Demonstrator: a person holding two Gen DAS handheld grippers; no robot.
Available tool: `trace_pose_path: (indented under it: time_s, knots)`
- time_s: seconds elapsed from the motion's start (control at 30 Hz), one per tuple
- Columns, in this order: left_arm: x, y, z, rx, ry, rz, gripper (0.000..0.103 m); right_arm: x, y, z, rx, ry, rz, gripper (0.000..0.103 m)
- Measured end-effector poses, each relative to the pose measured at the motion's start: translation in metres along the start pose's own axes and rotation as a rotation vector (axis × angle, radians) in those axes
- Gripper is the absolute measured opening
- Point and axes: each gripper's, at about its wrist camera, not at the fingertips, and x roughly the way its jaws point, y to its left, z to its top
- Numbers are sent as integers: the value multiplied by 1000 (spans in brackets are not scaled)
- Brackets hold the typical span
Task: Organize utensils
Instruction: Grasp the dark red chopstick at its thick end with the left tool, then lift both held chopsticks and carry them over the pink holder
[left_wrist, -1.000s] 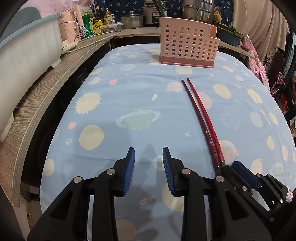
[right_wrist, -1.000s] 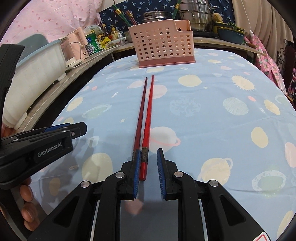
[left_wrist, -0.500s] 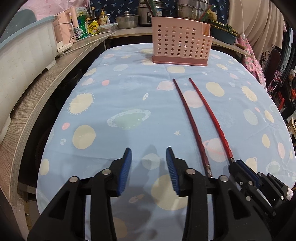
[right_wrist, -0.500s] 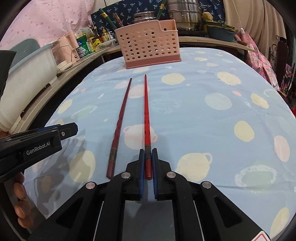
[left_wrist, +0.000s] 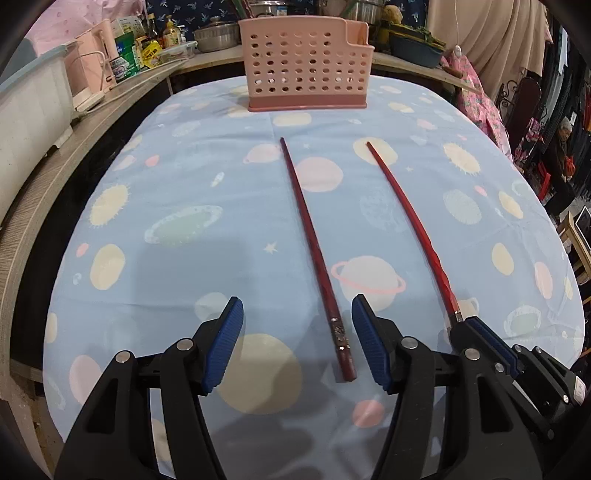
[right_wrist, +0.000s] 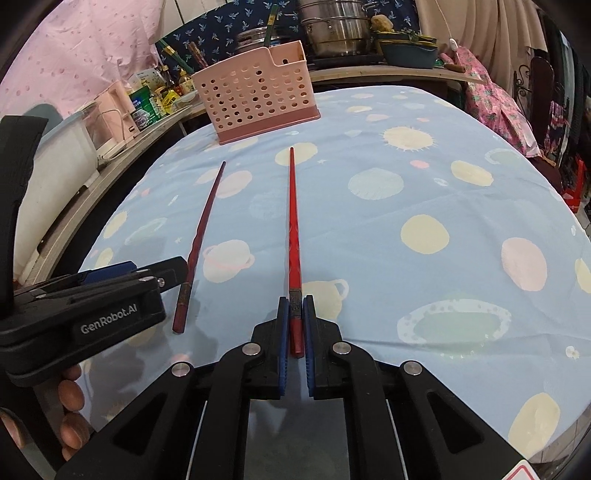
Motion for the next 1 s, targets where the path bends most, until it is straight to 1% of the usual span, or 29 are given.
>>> trace_pose_path:
  time_s: [0.17, 0.27, 0.37, 0.47, 0.5, 0.57, 0.63, 0.83, 1.0]
  knots:
    - [7, -4, -4, 1, 26, -3, 57, 0, -1, -1, 2, -2, 3, 7]
    - [8, -2, -6, -11, 32, -8, 52, 0, -1, -1, 2, -1, 3, 7]
    - [6, 0, -7, -12, 31, -16, 38, 0, -1, -1, 2, -1, 3, 7]
    - [5, 2, -8, -12, 32, -25, 25, -1, -1, -1, -1, -2, 0, 7]
    - [5, 3, -8, -13, 34, -29, 23, -1, -1, -2, -1, -2, 0, 7]
    - [4, 4, -8, -16, 39, -39, 12, -1, 0, -2, 0, -2, 1, 7]
    - [4, 5, -8, -18, 43, -47, 8, -1, 0, -2, -2, -2, -1, 7]
    - [1, 8, -8, -23, 47, -57, 7, -6, 4, -1, -5, -12, -1, 7]
    - [-10, 11, -5, -24, 21, -46, 7, -16, 6, 5, -5, -33, -2, 7]
